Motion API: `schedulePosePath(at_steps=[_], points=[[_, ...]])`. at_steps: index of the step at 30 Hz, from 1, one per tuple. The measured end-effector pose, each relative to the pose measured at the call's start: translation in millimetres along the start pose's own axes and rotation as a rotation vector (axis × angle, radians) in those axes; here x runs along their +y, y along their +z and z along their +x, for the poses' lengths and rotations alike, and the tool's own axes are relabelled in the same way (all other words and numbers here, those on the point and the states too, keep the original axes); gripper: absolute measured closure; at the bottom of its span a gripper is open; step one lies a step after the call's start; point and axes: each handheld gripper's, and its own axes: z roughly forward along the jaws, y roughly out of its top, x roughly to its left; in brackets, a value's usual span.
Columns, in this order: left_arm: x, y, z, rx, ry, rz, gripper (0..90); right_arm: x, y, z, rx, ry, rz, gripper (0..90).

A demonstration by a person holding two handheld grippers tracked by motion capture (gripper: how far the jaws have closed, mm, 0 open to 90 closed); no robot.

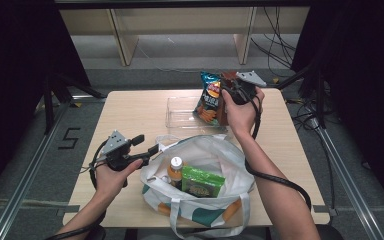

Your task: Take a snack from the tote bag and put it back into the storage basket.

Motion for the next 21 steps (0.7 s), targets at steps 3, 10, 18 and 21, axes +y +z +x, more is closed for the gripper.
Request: schedulePosePath(at_steps=[3, 10, 18, 21], points=[[0.0, 0.0, -0.3, -0.001, 0.0, 0.0, 30.0, 0.1, 1.8, -1.5, 0.001, -0.033, -0.011, 39.1], [0.0, -0.1, 0.0, 0.0, -0.002, -0.002, 30.0, -0.6, 1.9, 0.3, -0.015, 0.012, -0.012, 39.1], [0.1, -0.2, -0.3, -0.002, -0.002, -0.002, 30.0, -1.9, 5.1, 0.0, -0.038, 0.025, -0.033, 39.1], [0.1, 0.0, 0.0, -0.006, -0.002, -0.008, 30.0, -2.4, 6.0, 0.3, -0.036, 0.022, -0.038, 39.1]])
